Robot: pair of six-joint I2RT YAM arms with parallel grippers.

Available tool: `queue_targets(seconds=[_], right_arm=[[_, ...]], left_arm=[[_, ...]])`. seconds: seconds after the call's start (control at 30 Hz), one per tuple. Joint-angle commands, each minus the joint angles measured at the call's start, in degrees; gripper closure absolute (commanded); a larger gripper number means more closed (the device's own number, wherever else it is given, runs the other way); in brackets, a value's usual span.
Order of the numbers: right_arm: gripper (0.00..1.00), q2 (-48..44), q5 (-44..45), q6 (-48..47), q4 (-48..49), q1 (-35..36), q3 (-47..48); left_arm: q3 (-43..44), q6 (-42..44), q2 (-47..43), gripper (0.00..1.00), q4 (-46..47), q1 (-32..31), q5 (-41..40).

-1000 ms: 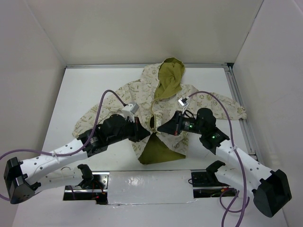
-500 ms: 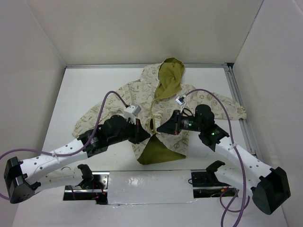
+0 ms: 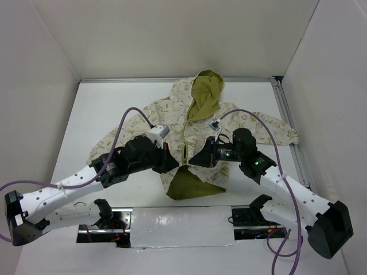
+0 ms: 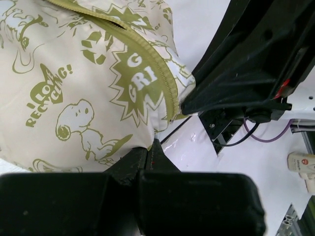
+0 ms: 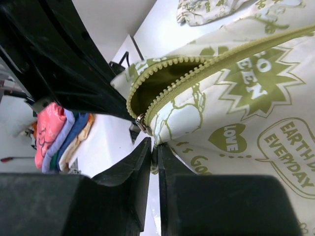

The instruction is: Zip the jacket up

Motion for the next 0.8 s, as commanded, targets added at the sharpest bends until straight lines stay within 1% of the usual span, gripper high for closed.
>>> queue_targets(seconds=[0.0,0.03,0.1,0.13,0.23,0.3,0.4,0.43,0.5,0.53,0.6,0.67,0.77], right_arm=[[0.79,0.0,-1.02,-3.6,-0.83,1.42,2.96],[0.72,-0.17,-1.72,-4.12,-0.74,1.59,2.79],[0.65,-0.35,-1.81,-4.57,-0.13,2.12,2.78],[0.57,-0.35,-2.25,-5.18,0.14,2.29,2.78],[0.47,-0.17,-2.95,-5.45,1.72,2.73,2.78],[0.48,0.27,-2.78,-4.66,3.47,2.65,2.61],[0.54,0.44,-3.83,-2.38,8.65,2.65,1.47],[0.63,0.7,-4.01,-2.02,9.45,2.65,1.29],[0.77,1.4,-4.18,-1.41,10.77,2.65,1.55],[0.85,1.76,-4.45,-1.23,11.12,2.65,1.64],[0.9,2.9,-5.85,-0.27,13.4,2.65,1.64],[1.0,3.95,-6.29,1.05,14.9,2.65,1.73],[1.0,3.53,-4.9,3.85,17.53,2.56,0.94]], left_arm=[[6.2,-2.47,0.9,1.0,-5.14,-0.5,-1.88],[6.65,-3.08,1.77,1.0,-5.77,-0.41,-1.97],[7.87,-3.35,2.31,1.0,-6.91,-0.5,-1.45],[7.97,-3.18,2.48,1.0,-6.92,-0.5,-1.1],[7.97,-2.92,2.22,1.0,-6.13,-0.5,0.49],[7.79,-2.91,1.87,1.0,-5.95,-0.5,0.58],[7.35,-3.35,1.43,1.0,-6.04,-0.5,1.46],[7.18,-3.27,1.34,1.0,-5.87,-0.5,1.46],[6.65,-3.36,1.17,1.0,-5.78,-0.5,1.63],[6.56,-3.35,1.08,1.0,-5.52,-0.5,2.07],[6.21,-3.27,1.08,1.0,-5.25,-0.5,2.25],[6.21,-3.27,1.17,1.0,-5.34,-0.5,2.33],[6.21,-2.39,1.25,1.0,-5.16,-0.5,3.12]])
